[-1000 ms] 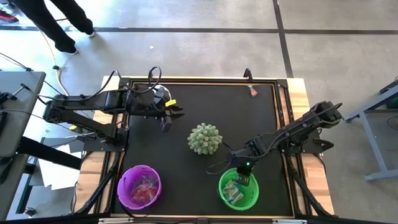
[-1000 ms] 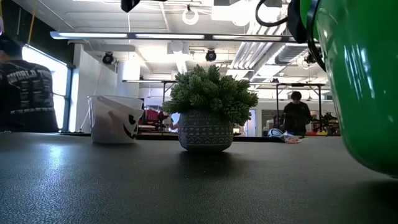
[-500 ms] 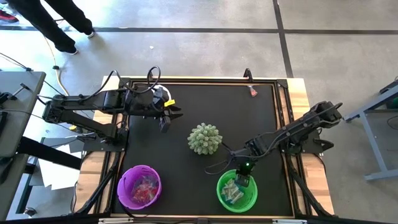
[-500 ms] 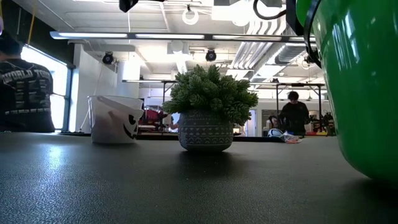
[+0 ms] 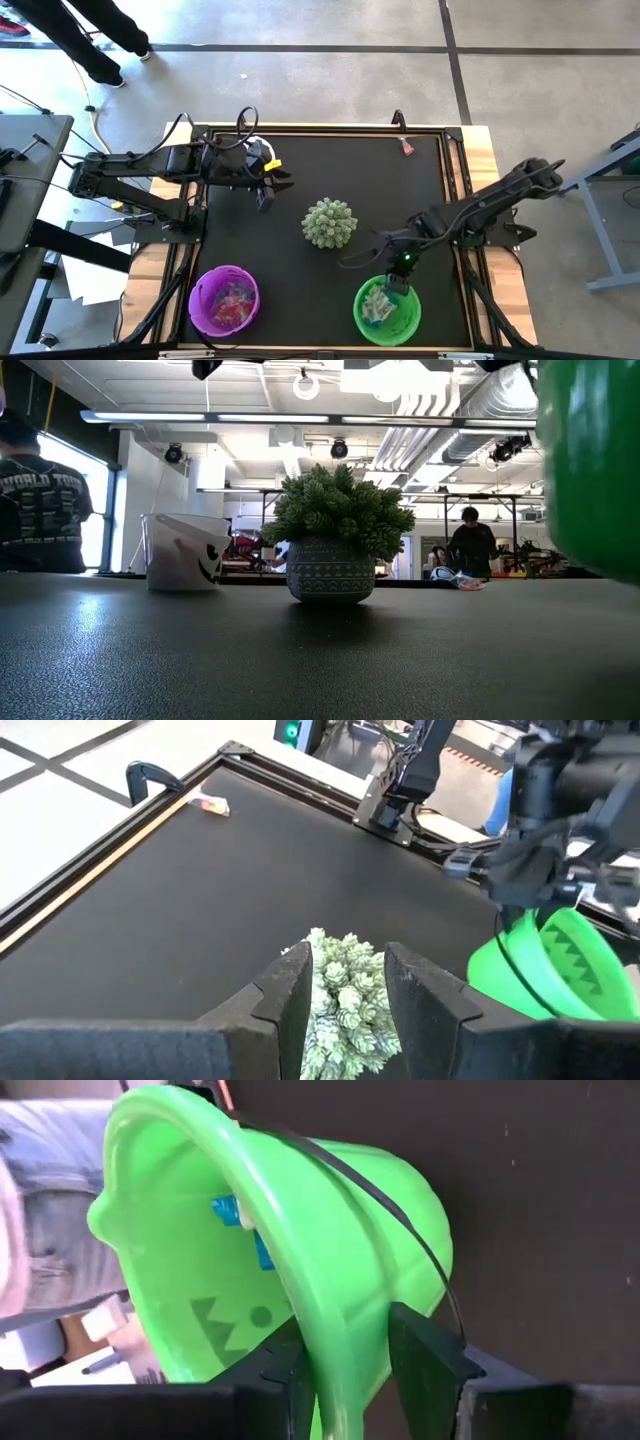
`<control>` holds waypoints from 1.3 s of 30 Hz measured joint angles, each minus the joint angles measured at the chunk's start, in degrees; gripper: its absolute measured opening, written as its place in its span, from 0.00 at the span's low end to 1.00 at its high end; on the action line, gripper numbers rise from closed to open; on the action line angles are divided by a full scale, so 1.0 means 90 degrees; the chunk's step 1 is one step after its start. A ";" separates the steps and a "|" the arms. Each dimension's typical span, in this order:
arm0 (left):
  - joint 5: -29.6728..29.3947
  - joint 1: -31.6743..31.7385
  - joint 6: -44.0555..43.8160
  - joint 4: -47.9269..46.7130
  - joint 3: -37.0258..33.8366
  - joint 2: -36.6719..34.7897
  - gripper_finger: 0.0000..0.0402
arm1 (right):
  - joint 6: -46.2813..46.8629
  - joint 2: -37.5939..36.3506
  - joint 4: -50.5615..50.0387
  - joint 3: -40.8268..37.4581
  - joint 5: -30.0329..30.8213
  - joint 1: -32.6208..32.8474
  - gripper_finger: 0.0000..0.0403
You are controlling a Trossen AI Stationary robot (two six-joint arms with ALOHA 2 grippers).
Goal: Organize candy in baskets
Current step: Adjust the green bucket on the table
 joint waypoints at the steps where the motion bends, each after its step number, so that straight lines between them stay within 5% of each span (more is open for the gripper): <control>1: 0.0000 0.0010 0.0012 -0.0001 0.0000 -0.0002 0.28 | 0.0005 -0.0066 0.0018 0.0002 0.0016 -0.0024 0.28; 22: -0.0049 0.0045 0.0176 -0.0010 0.0012 -0.0151 0.28 | -0.0502 0.0411 0.0029 0.0005 -0.0197 -0.0266 0.29; 39: -0.0053 0.0045 0.0389 -0.0010 0.0010 -0.0179 0.28 | -0.0620 0.0411 -0.0056 0.0002 -0.0216 -0.0473 0.41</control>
